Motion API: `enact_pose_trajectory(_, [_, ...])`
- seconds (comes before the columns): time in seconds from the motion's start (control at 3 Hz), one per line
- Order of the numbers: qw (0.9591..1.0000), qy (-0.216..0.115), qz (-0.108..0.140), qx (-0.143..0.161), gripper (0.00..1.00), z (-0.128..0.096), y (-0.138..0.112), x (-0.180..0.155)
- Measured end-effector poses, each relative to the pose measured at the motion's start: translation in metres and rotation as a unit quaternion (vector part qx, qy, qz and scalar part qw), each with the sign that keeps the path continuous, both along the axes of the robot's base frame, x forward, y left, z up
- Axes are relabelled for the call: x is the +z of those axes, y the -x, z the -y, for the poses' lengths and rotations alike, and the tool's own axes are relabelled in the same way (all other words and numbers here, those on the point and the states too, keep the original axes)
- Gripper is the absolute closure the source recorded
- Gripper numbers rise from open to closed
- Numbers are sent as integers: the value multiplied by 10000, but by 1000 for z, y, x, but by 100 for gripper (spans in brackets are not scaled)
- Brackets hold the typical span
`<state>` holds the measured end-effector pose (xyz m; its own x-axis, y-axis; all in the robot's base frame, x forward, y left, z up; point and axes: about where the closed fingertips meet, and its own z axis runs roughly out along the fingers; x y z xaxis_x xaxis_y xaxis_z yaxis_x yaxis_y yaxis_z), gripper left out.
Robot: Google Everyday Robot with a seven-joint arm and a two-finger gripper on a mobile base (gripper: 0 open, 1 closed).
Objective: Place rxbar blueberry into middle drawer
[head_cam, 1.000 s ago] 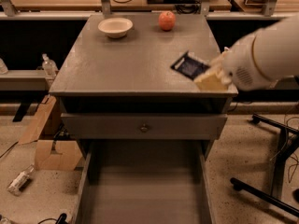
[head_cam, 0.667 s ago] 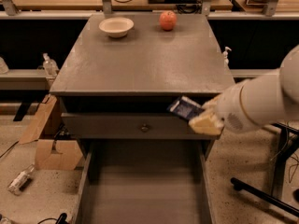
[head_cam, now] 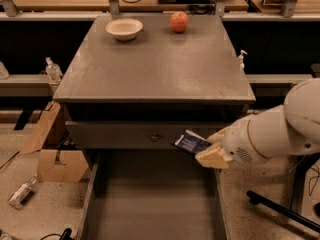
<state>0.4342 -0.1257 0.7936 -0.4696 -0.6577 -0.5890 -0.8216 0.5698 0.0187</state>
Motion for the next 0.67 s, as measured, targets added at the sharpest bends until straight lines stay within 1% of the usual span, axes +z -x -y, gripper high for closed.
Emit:
enact_pose_trajectory(0.33, [9996,-223,-127,108,100,-10,14,-59])
enact_pose_trajectory(0.67, [9981,-419,-427,116,100,-14,37,-152])
